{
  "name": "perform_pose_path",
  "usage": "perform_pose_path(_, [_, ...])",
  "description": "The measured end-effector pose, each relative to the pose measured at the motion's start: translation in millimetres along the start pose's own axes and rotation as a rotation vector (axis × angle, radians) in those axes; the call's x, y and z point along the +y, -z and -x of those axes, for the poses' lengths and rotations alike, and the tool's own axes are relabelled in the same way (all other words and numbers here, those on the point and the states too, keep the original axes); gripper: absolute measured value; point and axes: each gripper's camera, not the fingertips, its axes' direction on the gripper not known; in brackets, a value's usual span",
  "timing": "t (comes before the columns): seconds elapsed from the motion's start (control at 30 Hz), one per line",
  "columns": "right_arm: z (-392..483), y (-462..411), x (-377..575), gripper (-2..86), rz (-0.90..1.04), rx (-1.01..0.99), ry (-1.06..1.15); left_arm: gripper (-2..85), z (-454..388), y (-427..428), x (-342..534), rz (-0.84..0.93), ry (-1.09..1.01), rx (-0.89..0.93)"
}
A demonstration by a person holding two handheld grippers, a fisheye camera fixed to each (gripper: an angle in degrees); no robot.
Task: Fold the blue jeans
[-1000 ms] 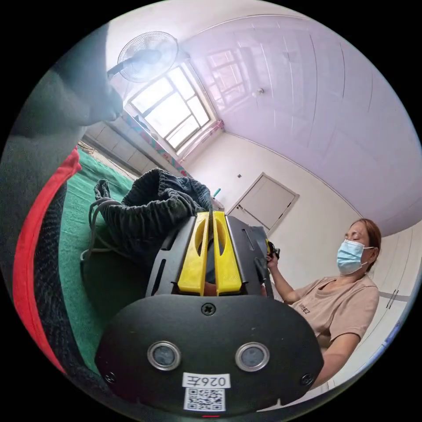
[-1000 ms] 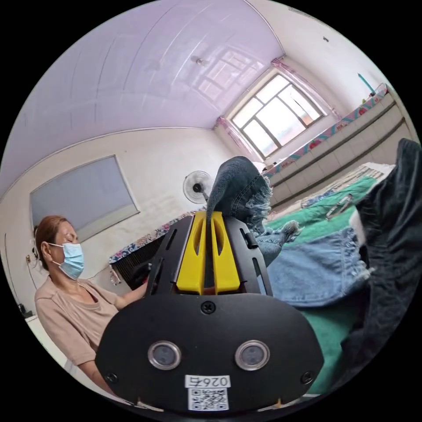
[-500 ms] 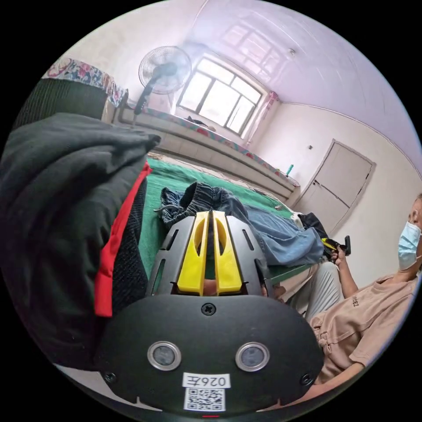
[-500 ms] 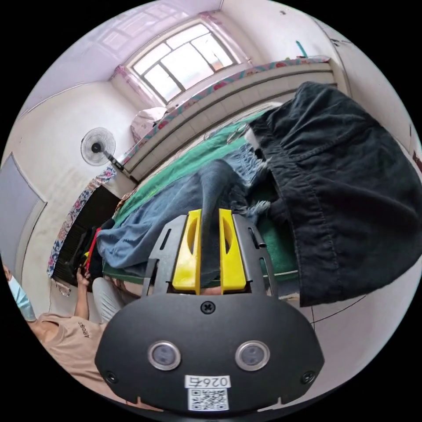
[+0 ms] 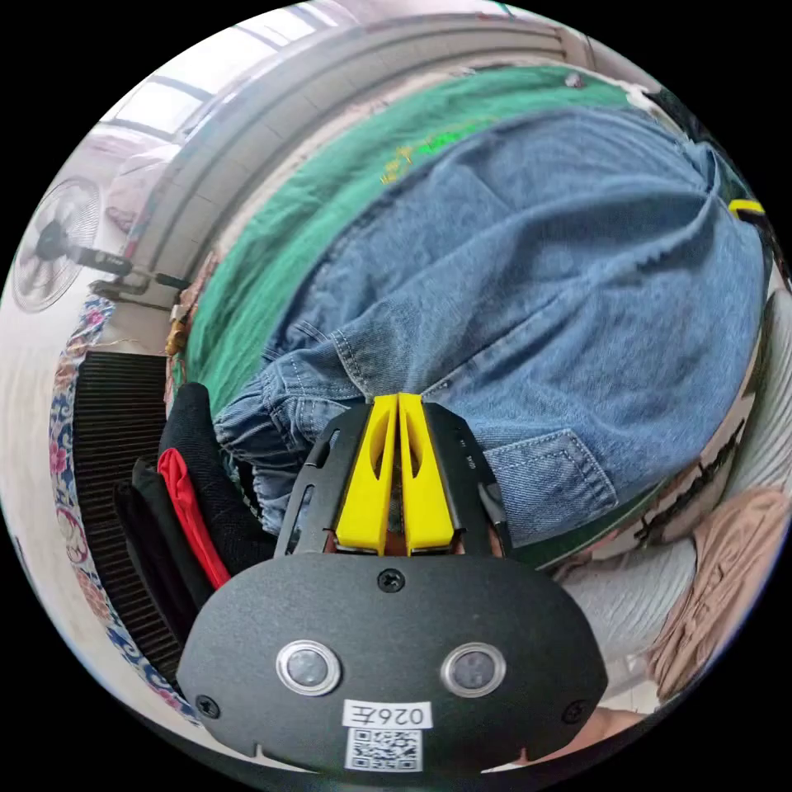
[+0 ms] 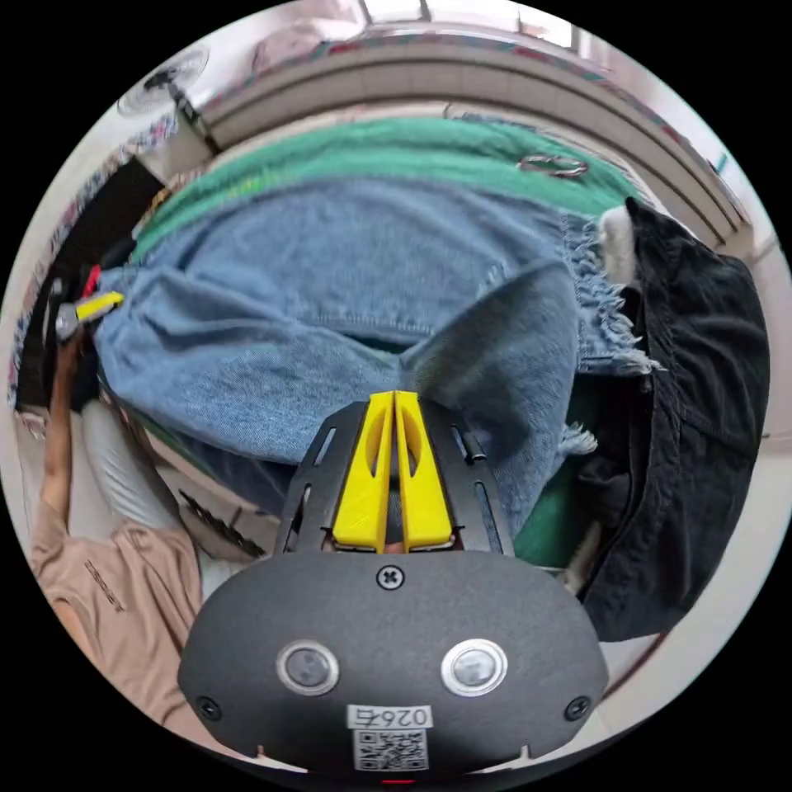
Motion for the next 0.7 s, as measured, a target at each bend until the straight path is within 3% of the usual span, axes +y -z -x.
perform_pose_path(0.03, [0.8,0.4,4.6,-0.9,-0.004,-0.015,0.008,-0.8,2.0,2.6,6.5,-0.024,0.002,0.003])
perform_pose_path(0.13, [-8.2,7.9,22.5,-0.9,0.039,-0.164,0.016,-0.7,32.6,10.0,34.5,-0.054,0.1,0.264])
perform_pose_path(0.23, [-12.2,33.9,34.2,-0.8,-0.011,-0.201,0.065,-0.7,71.7,38.3,78.8,-0.317,0.297,0.272])
perform_pose_path(0.3, [-12.4,79.6,43.1,-0.7,-0.261,-0.162,0.044,-0.6,102.9,61.1,101.5,-0.53,0.488,0.186])
perform_pose_path(0.37, [-16.2,113.6,45.5,-0.4,-0.504,-0.165,-0.006,-0.3,117.4,68.8,91.9,-0.598,0.541,0.073])
perform_pose_path(0.4, [-19.6,130.9,41.6,-0.1,-0.65,-0.18,-0.037,0.5,127.4,66.5,75.3,-0.599,0.575,0.008])
perform_pose_path(0.47, [-24.1,144.9,19.3,1.4,-0.757,-0.184,-0.062,5.4,146.1,50.7,41.8,-0.558,0.588,-0.012])
perform_pose_path(0.6, [-35.9,128.4,-85.3,3.6,-0.588,-0.137,-0.074,19.1,202.1,-39.7,-38.2,-0.255,0.591,0.305])
perform_pose_path(0.7, [-51.1,93.8,-151.1,4.5,-0.397,-0.087,-0.126,23.2,217.6,-99.9,-66.5,-0.085,0.595,0.378])
